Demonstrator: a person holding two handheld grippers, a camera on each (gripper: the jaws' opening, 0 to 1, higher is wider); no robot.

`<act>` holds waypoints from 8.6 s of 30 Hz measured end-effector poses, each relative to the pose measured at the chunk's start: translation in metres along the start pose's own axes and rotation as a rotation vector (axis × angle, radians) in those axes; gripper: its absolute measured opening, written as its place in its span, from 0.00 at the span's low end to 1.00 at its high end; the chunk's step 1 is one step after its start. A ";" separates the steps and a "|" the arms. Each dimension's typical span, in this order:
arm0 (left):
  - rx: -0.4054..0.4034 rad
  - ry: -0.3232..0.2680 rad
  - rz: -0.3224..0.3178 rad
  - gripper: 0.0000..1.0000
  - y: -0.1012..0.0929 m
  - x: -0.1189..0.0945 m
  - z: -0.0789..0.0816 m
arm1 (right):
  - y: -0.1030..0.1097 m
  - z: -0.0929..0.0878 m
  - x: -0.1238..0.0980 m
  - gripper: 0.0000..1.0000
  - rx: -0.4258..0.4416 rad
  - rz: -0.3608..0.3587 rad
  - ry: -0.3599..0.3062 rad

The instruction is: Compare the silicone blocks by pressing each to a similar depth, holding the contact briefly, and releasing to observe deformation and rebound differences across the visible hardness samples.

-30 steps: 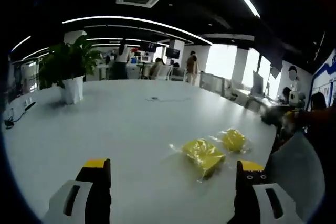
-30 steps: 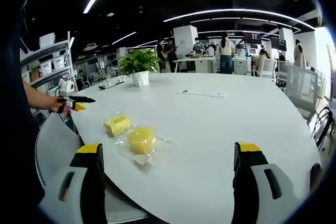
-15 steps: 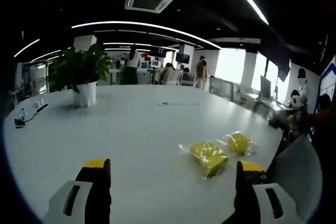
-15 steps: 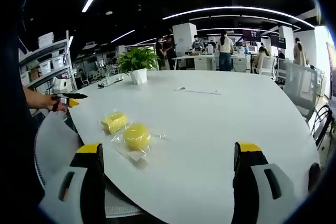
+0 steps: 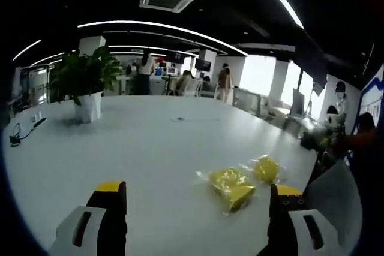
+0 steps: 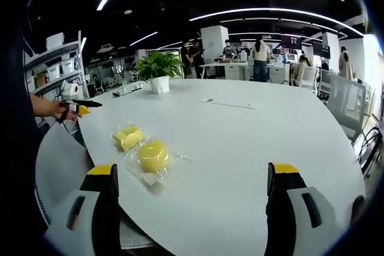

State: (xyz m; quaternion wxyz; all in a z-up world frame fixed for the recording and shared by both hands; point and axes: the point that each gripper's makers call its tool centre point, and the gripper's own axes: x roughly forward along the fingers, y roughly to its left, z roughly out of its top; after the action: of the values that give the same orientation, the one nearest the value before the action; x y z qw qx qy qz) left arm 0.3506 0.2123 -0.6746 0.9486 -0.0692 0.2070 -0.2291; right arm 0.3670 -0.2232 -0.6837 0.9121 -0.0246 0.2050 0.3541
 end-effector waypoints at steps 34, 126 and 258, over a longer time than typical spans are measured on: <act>-0.361 0.300 -0.360 1.00 -0.151 0.138 -0.011 | 0.009 0.004 -0.009 0.97 0.063 -0.008 -0.074; -0.260 0.416 -0.318 0.00 -0.188 0.193 -0.076 | 0.016 -0.002 -0.013 0.97 0.079 -0.014 -0.057; 0.055 -0.177 -0.535 0.00 -0.253 0.088 0.144 | 0.105 0.193 0.040 0.42 0.029 0.495 -0.167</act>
State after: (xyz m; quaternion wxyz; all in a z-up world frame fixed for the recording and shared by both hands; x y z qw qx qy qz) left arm 0.3798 -0.0474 -0.5183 0.8705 -0.1151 0.0914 -0.4698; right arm 0.3936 -0.0828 -0.5122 0.8118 0.0687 0.1339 0.5643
